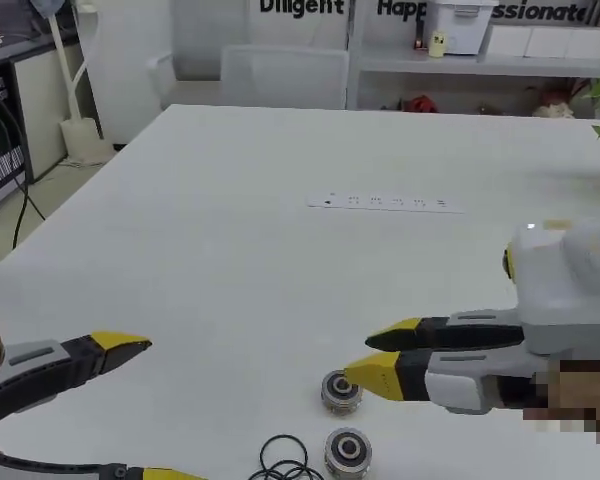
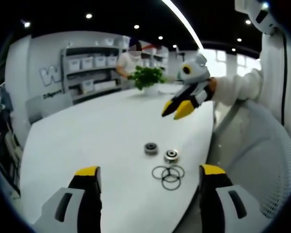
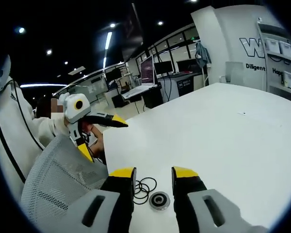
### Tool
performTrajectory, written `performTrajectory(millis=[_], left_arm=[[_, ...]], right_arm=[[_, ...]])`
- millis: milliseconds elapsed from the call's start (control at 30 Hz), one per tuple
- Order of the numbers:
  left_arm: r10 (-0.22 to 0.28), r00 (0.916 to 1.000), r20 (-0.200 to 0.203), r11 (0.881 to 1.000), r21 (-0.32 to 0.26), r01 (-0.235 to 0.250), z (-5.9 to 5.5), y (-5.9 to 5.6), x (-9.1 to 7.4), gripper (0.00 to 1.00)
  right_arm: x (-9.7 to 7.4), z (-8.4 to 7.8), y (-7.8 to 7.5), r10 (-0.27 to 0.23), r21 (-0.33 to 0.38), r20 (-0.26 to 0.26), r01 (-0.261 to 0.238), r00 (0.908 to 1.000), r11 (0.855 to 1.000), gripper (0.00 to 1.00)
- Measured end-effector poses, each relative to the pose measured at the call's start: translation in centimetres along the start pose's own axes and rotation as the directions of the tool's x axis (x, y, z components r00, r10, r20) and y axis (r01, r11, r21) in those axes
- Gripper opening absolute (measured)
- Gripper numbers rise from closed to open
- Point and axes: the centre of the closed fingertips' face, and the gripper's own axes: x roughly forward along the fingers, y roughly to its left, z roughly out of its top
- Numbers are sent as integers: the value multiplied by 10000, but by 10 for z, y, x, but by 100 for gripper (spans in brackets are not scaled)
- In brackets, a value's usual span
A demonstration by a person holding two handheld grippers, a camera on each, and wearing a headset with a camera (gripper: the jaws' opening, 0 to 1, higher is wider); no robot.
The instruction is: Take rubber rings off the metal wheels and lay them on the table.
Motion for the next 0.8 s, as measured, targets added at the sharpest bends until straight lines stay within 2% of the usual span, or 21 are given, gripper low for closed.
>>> performTrajectory(millis=[233, 400, 567, 800], left_arm=[[-184, 9998, 25, 9998, 16, 184, 2, -3, 2, 87], [-200, 9997, 165, 9998, -62, 201, 8, -2, 1, 91], [-164, 9996, 218, 9998, -59, 165, 9, -2, 0, 93], [-74, 9998, 161, 9996, -273, 78, 0, -5, -2, 98]], right_arm=[[-17, 6, 9, 144, -396, -7, -145, 9999, 9991, 42], [-32, 10, 10, -21, -891, -19, 20, 10000, 9960, 54], [-49, 9, 3, -403, -1090, 92, 410, 9991, 9932, 60], [-71, -9, -10, -785, -861, -35, 779, 9969, 9932, 74]])
